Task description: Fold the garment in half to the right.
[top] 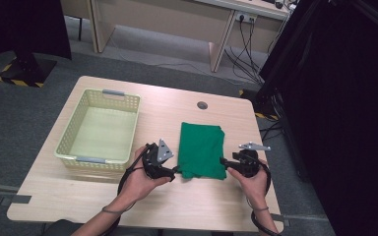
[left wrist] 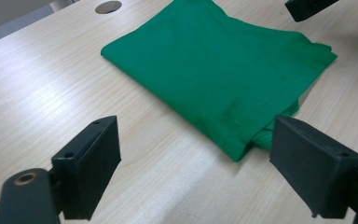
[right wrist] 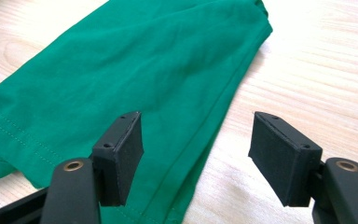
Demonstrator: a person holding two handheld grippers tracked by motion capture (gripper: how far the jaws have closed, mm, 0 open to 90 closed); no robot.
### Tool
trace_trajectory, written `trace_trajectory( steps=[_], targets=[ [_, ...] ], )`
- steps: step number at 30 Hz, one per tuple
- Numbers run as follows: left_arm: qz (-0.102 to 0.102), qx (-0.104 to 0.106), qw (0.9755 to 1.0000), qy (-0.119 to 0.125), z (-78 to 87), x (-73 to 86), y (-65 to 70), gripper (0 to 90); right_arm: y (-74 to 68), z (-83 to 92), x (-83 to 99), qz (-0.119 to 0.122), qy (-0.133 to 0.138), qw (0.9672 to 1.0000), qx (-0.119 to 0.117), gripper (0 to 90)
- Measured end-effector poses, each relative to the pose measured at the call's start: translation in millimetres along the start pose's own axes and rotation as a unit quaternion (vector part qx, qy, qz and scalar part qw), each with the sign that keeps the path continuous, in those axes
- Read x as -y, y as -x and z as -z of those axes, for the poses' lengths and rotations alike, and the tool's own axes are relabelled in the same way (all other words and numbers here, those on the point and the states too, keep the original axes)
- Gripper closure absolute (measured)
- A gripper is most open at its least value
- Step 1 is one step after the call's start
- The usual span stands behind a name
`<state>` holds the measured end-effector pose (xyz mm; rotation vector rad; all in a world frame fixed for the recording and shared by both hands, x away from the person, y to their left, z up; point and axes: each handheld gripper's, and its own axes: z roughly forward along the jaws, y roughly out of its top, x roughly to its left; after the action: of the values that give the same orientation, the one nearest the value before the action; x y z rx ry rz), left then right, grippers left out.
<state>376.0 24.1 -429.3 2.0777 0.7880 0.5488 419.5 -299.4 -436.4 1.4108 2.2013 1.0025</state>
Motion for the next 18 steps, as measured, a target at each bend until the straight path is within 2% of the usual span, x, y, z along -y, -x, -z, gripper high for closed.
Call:
trace_trajectory(
  steps=[3,11,18],
  targets=[
    [0.000,0.004,1.0000,0.002,1.9,0.6,1.0,14.0,1.1,2.3,0.3,-0.003,0.002,1.0000,0.003,34.6],
    [-0.004,0.000,0.9999,-0.011,3.0,3.3,1.2,14.7,0.7,1.0,1.8,-0.003,0.000,1.0000,0.003,34.0],
    [-0.008,0.000,0.9999,-0.011,3.2,3.5,3.3,14.7,0.9,1.1,-0.2,-0.003,0.001,1.0000,0.003,33.7]
  ],
)
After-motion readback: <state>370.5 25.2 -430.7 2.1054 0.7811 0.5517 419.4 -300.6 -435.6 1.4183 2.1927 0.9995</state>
